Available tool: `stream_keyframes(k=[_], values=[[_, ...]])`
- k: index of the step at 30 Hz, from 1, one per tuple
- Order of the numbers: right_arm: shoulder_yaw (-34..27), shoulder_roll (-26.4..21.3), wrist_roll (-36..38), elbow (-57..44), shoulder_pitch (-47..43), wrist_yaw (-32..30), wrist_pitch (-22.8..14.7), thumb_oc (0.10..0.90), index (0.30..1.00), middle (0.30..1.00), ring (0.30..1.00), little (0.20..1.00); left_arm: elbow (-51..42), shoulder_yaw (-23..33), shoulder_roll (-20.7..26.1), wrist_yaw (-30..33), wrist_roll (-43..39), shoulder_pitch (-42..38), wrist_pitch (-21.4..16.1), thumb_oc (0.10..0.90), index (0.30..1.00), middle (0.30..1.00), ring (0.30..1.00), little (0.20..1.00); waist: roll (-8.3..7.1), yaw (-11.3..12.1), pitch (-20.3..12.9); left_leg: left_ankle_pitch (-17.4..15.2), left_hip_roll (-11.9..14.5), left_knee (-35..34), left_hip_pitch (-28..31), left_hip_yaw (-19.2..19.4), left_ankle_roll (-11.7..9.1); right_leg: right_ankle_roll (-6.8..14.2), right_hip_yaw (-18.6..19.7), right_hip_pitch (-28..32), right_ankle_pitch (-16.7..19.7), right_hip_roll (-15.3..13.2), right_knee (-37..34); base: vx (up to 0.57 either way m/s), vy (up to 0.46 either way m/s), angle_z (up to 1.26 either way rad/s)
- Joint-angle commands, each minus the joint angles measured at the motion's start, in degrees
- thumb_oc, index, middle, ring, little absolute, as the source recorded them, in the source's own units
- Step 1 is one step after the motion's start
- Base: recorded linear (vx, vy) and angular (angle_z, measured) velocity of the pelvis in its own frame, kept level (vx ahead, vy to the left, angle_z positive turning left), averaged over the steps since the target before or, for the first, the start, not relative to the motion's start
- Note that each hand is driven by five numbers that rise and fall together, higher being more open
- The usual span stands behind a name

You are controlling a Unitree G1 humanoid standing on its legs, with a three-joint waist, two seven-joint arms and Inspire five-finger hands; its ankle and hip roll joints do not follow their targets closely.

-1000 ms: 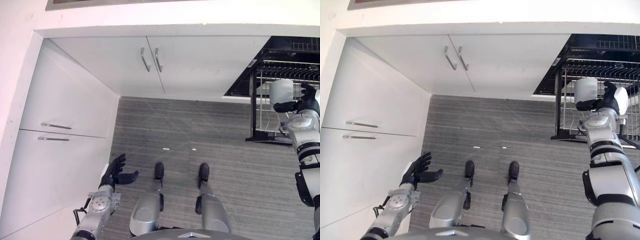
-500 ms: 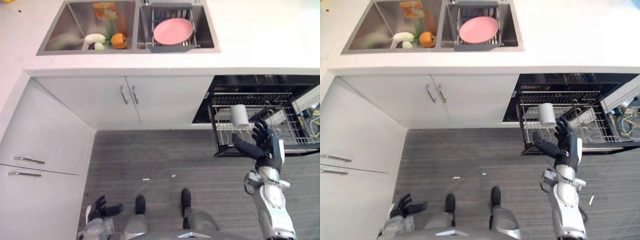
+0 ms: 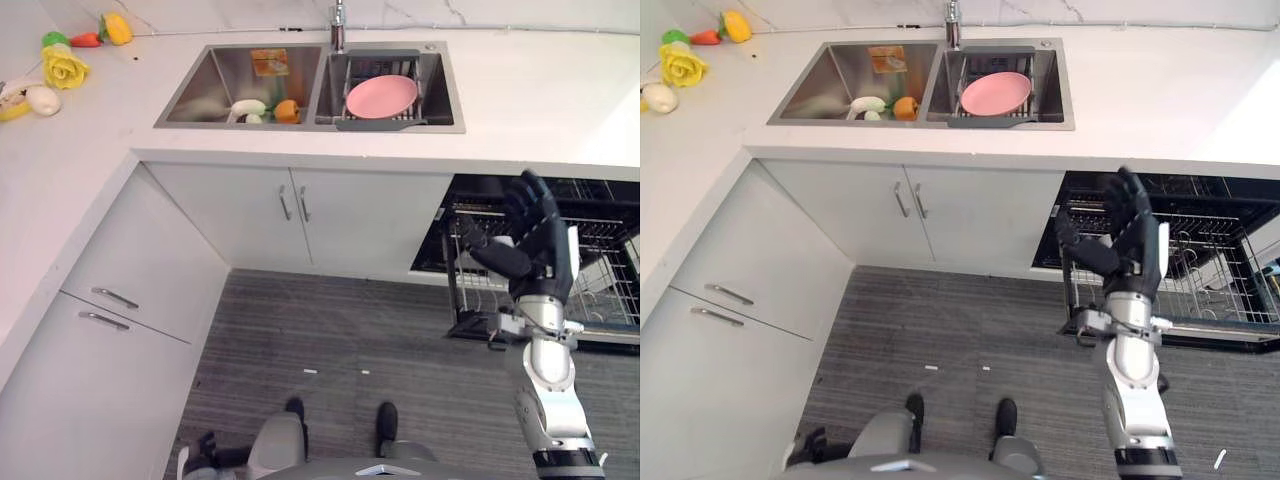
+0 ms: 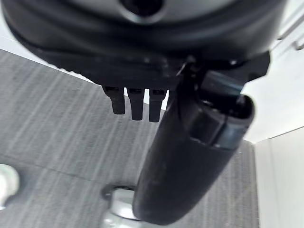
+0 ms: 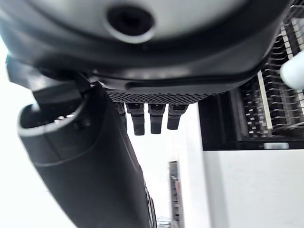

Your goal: Place the dishes in the dishwasher.

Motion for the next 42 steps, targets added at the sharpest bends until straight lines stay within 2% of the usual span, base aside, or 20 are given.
stream_keyframes(k=[1, 5, 6, 7, 12, 13, 14, 16, 17, 20, 22, 24, 25, 26, 32, 35, 37, 39, 41, 42], values=[[-4.4, -2.1, -4.9, -9.4, -4.8, -3.3, -6.6, 0.8, 0.9, 0.9, 0.9, 0.9, 2.0, -2.1, 2.6, 1.7, 2.3, -0.9, 0.0, 0.8, 0.9, 0.9, 0.9, 0.9, -0.42, 1.2, -0.1, 7.0, 0.7, -14.5, -2.3, 4.0, 3.0, 4.9, -0.7, 9.9, -11.4, -1.0, 1.1, 0.3, 0.155, 0.06], [-3.8, -1.6, -7.7, -11.5, -4.4, -3.4, -5.1, 0.8, 0.9, 0.9, 0.9, 0.9, 1.4, -1.8, 2.5, 2.2, 3.5, 0.9, 0.1, 0.8, 0.9, 0.9, 0.9, 0.9, -0.68, 2.6, -2.7, 9.0, 0.2, -14.5, -1.7, 4.4, 4.6, 6.7, 0.8, 12.5, -12.5, -2.3, 1.1, 0.37, 0.277, -0.2], [-5.3, -1.1, -8.7, -11.8, -3.3, -3.0, -4.4, 0.8, 0.9, 0.9, 0.9, 0.9, 2.3, -1.5, 3.2, 1.7, 3.8, 0.4, 0.3, 0.8, 0.9, 0.9, 0.9, 0.9, -2.04, 2.4, -3.3, 8.2, -1.7, -14.7, -0.4, 4.7, 5.7, 7.2, 0.9, 12.6, -12.0, -4.3, 1.9, 0.36, 0.316, -0.47], [-5.3, -1.1, -8.7, -11.8, -3.2, -3.0, -4.4, 0.8, 0.9, 0.9, 0.9, 0.9, 2.3, -1.5, 3.2, 1.7, 3.8, 0.4, 0.3, 0.8, 0.9, 0.9, 0.9, 0.9, -2.07, 2.5, -3.3, 8.2, -1.7, -14.7, -0.4, 4.7, 5.7, 7.3, 1.0, 12.6, -12.0, -4.3, 1.9, 0.32, 0.283, -0.69], [-5.1, 0.8, -8.9, -11.4, -3.7, -2.9, -4.3, 0.8, 0.9, 0.9, 0.9, 0.9, 1.8, -1.2, 5.1, 1.0, 4.0, -0.5, 0.4, 0.8, 0.9, 0.9, 0.9, 0.9, -3.38, 1.8, -3.4, 4.1, -4.9, -15.1, 3.6, 5.3, 9.0, 8.9, 3.2, 7.0, -5.4, -6.9, 15.2, 0.18, 0.233, -0.05], [-5.4, 0.7, -9.9, -11.6, -4.0, -2.8, -3.8, 0.8, 0.9, 0.9, 0.9, 0.9, 1.3, -1.8, 6.0, 0.5, 4.7, -1.2, 0.7, 0.8, 0.9, 0.9, 0.9, 0.9, -2.61, 0.4, -2.6, 2.2, -6.1, -15.1, 6.5, 4.1, 10.4, 8.9, 6.1, 3.0, -0.8, -5.9, 24.6, 0.29, 0.411, -0.01], [-5.7, 0.8, -10.5, -11.6, -4.3, -2.9, -3.8, 0.8, 0.9, 0.9, 0.9, 0.9, 1.0, -2.3, 6.5, 0.1, 5.5, -1.4, 0.6, 0.8, 0.9, 0.9, 0.9, 0.9, -1.59, -0.8, -1.8, 1.2, -6.1, -15.1, 8.2, 3.7, 11.2, 8.3, 7.4, 0.2, 0.3, -4.5, 30.8, 0.28, 0.418, 0.04], [-5.8, 1.5, -10.5, -11.2, -4.4, -3.0, -3.6, 0.8, 0.9, 0.9, 0.9, 0.9, 0.3, -3.1, 7.0, -0.4, 6.7, -1.6, 0.6, 0.8, 0.9, 0.9, 0.9, 0.9, 0.36, -1.9, -0.8, -0.5, -5.6, -15.1, 10.7, 3.3, 11.8, 7.7, 6.8, -5.3, -0.9, -2.2, 37.1, 0.2, 0.272, 0.17], [-5.9, 1.8, -10.4, -10.8, -4.1, -2.7, -3.7, 0.8, 0.9, 0.9, 0.9, 0.9, 0.0, -3.4, 7.4, -0.4, 7.5, -1.9, 0.6, 0.8, 0.9, 0.9, 0.9, 0.9, 1.04, -3.1, -0.4, -1.3, -5.6, -15.1, 12.1, 2.5, 11.8, 7.2, 7.6, -8.3, -3.9, 0.7, 38.0, 0.22, 0.185, 0.1], [-6.8, 1.9, -10.1, -9.9, -3.5, -3.2, -3.8, 0.8, 0.9, 0.9, 0.9, 0.9, 1.1, -2.5, 7.7, -0.6, 7.7, -2.7, 1.0, 0.8, 0.9, 0.9, 0.9, 0.9, 1.57, -3.9, 0.4, -2.9, -5.6, -15.1, 15.1, 2.5, 11.5, 6.0, 4.8, -11.5, -7.8, 2.1, 30.5, 0.28, 0.051, 0.19], [-7.3, 1.9, -10.0, -9.5, -3.9, -3.9, -3.8, 0.8, 0.9, 0.9, 0.9, 0.9, 1.7, -2.6, 7.5, -0.6, 8.2, -3.3, 1.2, 0.8, 0.9, 0.9, 0.9, 0.9, 1.07, -4.5, 0.6, -3.9, -6.2, -15.1, 16.7, 2.1, 11.0, 6.5, 4.4, -12.0, -5.9, 1.6, 19.8, 0.29, -0.083, 0.04], [-7.4, 1.9, -10.4, -9.8, -3.7, -4.3, -3.9, 0.8, 0.9, 0.9, 0.9, 0.9, 1.9, -3.1, 7.3, -0.6, 8.7, -3.6, 1.1, 0.8, 0.9, 0.9, 0.9, 0.9, 1.17, -5.3, 0.7, -4.7, -6.1, -15.1, 17.7, 1.5, 10.8, 7.2, 7.2, -11.8, -4.0, 2.3, 14.4, 0.26, -0.087, -0.1], [-8.2, 1.5, -11.8, -10.6, -3.4, -5.4, -3.6, 0.8, 0.9, 0.9, 0.9, 0.9, 1.7, -3.7, 7.2, -0.8, 9.4, -4.3, 0.8, 0.8, 0.9, 0.9, 0.9, 0.9, 1.12, -6.7, 0.5, -5.8, -6.2, -15.1, 19.3, -0.1, 10.1, 8.4, 13.1, -13.0, -1.5, 1.9, 9.2, 0.28, -0.128, 0.2], [-8.4, 1.4, -12.7, -10.9, -3.2, -6.1, -3.3, 0.8, 0.9, 0.9, 0.9, 0.9, 1.9, -3.6, 6.9, -0.7, 9.5, -4.4, 0.8, 0.8, 0.9, 0.9, 0.9, 0.9, 1.19, -7.0, 0.3, -6.4, -6.0, -15.1, 20.2, -0.4, 9.8, 8.8, 13.9, -13.2, -0.5, 1.4, 7.1, 0.37, -0.197, 0.49], [-8.1, 1.1, -14.0, -10.9, -1.0, -5.9, -2.4, 0.8, 0.9, 0.9, 0.9, 0.9, 3.5, -0.5, 4.0, -0.7, 3.8, -3.8, 0.8, 0.8, 0.9, 0.9, 0.9, 0.9, 1.0, -7.3, -3.4, -8.4, -3.3, -15.1, 24.7, -1.6, 7.7, 7.9, 12.1, -8.6, 1.5, 0.8, 3.3, 0.23, -0.231, 0.54], [-7.5, -1.8, -13.1, -10.9, -2.5, -5.2, -1.7, 0.8, 0.9, 0.9, 0.9, 0.9, 0.3, -3.9, 2.9, -0.2, 4.5, -4.6, 0.4, 0.8, 0.9, 0.9, 0.9, 0.9, 1.46, -7.1, -4.7, -4.3, 0.3, -5.6, 22.6, -3.9, 5.6, 4.8, 12.8, -2.8, -1.6, 4.3, 3.2, 0.19, -0.417, 0.44], [-9.3, -3.5, -14.3, -11.6, -3.1, -6.0, -1.9, 0.8, 0.9, 0.9, 0.9, 0.9, -1.9, -6.7, 3.1, -1.0, 6.4, -5.6, 0.4, 0.8, 0.9, 0.9, 0.9, 0.9, 0.42, -7.0, -3.3, -0.6, -0.1, 7.8, 16.1, -4.7, 4.6, 3.3, 11.6, 0.7, -2.6, 4.0, 1.9, 0.03, -0.306, 0.27], [-10.2, -5.3, -18.6, -12.1, -3.6, -8.3, -0.9, 0.8, 0.9, 0.9, 0.9, 0.9, -3.0, -7.2, 3.0, -0.3, 6.5, -6.1, 0.3, 0.8, 0.9, 0.9, 0.9, 0.9, -0.72, -6.0, -1.8, 0.5, -1.9, 15.1, 12.0, -5.3, 4.9, 2.4, 11.1, 2.7, -3.2, 3.4, 1.3, 0.01, -0.194, 0.11], [-11.1, -6.0, -20.0, -12.2, -3.6, -8.8, 0.3, 0.8, 0.9, 0.9, 0.9, 0.9, -2.9, -6.5, 2.7, 0.3, 5.4, -5.7, 0.5, 0.8, 0.9, 0.9, 0.9, 0.9, -1.22, -5.3, -1.6, -0.1, -2.9, 12.5, 10.1, -3.8, 5.3, 2.3, 11.3, 3.8, -3.7, 2.9, 1.1, 0.08, -0.112, -0.06], [-11.6, -6.7, -20.8, -12.2, -3.5, -8.8, 1.0, 0.8, 0.9, 0.9, 0.9, 0.9, -2.4, -6.2, 2.6, 0.1, 5.6, -5.3, 0.9, 0.8, 0.9, 0.9, 0.9, 0.9, -1.19, -4.9, -2.0, -1.9, -3.8, 6.3, 10.2, -2.6, 6.2, 2.4, 11.3, 4.1, -4.0, 3.0, 1.2, 0.16, -0.096, -0.19]])
